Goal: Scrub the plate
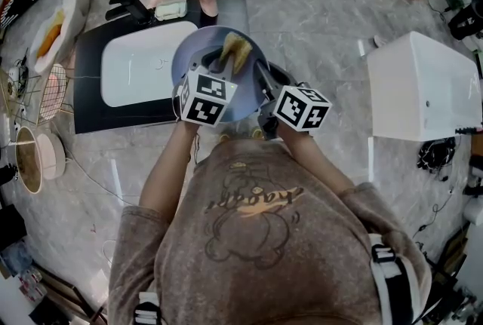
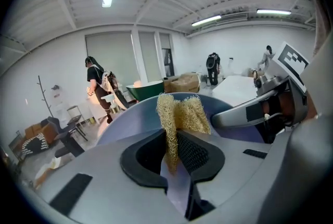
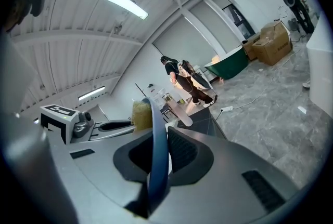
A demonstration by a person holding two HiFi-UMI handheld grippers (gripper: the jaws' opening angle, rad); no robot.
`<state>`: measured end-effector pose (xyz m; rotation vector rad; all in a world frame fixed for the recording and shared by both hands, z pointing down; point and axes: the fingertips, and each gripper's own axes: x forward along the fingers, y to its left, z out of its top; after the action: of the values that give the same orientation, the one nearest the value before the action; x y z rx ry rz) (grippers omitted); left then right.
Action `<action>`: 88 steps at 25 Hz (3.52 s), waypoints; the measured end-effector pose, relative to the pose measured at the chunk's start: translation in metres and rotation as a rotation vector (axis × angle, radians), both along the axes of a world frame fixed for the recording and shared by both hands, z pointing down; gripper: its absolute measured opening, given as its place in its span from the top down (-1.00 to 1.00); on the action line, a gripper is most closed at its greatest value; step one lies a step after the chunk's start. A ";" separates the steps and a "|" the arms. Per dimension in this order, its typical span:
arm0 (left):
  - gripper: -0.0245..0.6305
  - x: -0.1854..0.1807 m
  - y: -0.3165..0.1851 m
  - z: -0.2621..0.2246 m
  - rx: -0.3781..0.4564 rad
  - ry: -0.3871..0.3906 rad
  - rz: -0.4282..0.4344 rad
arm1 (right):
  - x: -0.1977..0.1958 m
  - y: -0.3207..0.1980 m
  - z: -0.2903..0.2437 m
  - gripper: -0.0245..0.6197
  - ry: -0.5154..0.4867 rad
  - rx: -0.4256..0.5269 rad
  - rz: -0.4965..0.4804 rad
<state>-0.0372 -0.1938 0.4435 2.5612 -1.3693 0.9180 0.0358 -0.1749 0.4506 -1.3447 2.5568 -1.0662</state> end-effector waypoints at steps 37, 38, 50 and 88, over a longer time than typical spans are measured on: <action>0.73 -0.071 0.036 0.054 -0.095 -0.102 -0.079 | 0.037 -0.016 -0.005 0.81 -0.011 -0.008 0.124; 0.73 -0.068 0.039 0.056 -0.101 -0.099 -0.073 | 0.037 -0.016 -0.005 0.81 -0.013 -0.009 0.128; 0.73 -0.006 0.067 0.066 -0.164 -0.003 0.043 | 0.032 -0.014 -0.003 0.80 -0.014 -0.013 0.134; 0.73 -0.080 0.065 0.047 -0.162 0.199 -0.197 | 0.007 -0.056 0.178 0.83 0.052 -0.390 0.087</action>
<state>-0.1172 -0.1289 0.4903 2.2797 -1.3965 0.6897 0.0432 -0.2306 0.6291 -1.5640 2.3797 -1.5928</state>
